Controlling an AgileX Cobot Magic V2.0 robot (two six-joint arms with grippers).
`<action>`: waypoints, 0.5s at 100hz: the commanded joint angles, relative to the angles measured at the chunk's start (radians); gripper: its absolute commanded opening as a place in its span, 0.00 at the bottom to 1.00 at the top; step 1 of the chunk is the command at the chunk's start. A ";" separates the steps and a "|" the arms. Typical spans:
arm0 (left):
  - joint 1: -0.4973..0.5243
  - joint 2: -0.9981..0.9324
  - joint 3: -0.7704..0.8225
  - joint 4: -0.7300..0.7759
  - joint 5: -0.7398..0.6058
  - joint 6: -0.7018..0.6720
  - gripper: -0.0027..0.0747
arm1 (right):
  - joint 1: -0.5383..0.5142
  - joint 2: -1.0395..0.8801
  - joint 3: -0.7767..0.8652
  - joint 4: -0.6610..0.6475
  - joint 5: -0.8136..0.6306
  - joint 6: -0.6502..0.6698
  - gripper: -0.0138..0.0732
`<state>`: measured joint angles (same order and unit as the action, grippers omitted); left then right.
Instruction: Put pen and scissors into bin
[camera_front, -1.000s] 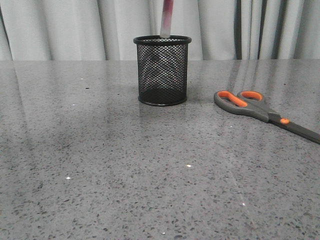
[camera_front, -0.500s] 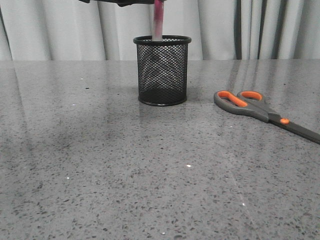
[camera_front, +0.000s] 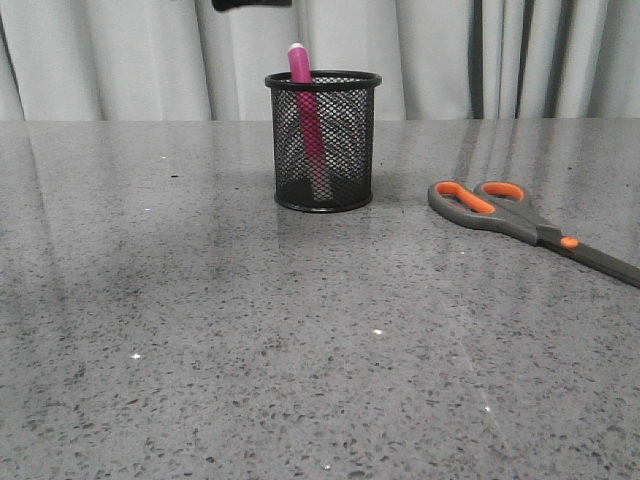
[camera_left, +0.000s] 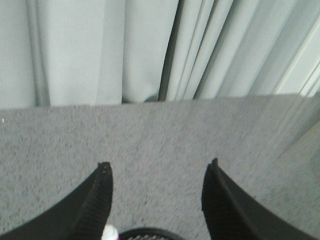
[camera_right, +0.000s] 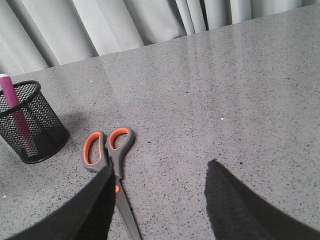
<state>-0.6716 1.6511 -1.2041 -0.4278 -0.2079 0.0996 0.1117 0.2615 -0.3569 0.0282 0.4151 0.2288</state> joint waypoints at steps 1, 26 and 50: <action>-0.009 -0.120 -0.030 0.011 -0.057 0.003 0.47 | -0.007 0.023 -0.047 -0.016 -0.048 -0.045 0.57; -0.009 -0.388 -0.030 0.090 0.147 0.003 0.05 | 0.006 0.210 -0.262 0.158 0.124 -0.384 0.57; -0.009 -0.617 -0.030 0.195 0.432 0.003 0.01 | 0.105 0.548 -0.566 0.291 0.351 -0.416 0.57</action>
<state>-0.6716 1.1145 -1.2041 -0.2670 0.1896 0.0996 0.1865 0.6938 -0.8089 0.2882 0.7357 -0.1686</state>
